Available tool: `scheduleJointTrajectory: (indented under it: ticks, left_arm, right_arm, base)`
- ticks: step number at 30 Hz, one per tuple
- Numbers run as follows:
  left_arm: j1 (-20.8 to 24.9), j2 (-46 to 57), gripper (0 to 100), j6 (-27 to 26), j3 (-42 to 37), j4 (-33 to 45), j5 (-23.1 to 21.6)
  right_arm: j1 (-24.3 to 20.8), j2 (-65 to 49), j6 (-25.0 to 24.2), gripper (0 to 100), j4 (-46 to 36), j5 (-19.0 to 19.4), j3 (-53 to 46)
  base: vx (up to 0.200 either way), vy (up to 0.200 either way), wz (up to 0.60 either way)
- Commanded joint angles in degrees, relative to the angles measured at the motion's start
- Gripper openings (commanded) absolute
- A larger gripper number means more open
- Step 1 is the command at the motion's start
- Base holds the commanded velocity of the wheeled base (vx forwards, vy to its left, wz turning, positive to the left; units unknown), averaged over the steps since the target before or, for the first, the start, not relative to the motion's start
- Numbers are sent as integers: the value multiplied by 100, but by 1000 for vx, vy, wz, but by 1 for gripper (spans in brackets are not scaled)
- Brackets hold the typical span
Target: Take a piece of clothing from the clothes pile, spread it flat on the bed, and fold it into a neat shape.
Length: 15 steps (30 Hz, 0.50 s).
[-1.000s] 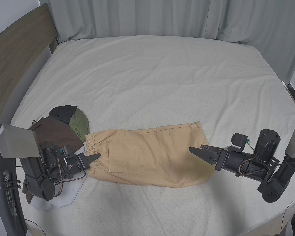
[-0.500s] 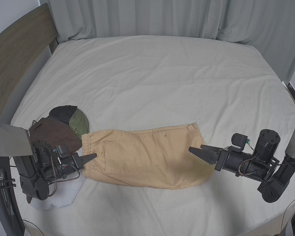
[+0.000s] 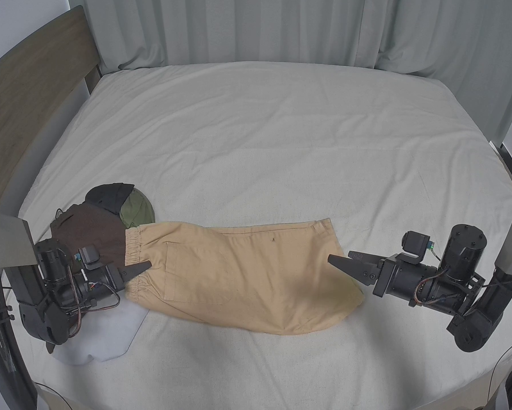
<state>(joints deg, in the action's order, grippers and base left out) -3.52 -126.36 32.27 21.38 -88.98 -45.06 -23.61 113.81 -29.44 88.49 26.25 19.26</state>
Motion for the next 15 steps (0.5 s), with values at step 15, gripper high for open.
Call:
scheduleJointTrajectory:
  ticks: [15]
  left_arm:
    - [185,190,0,-10,24,-14,32]
  right_arm:
    - [-12,-17,0,100,1,3,7]
  base:
    - [0,0,0]
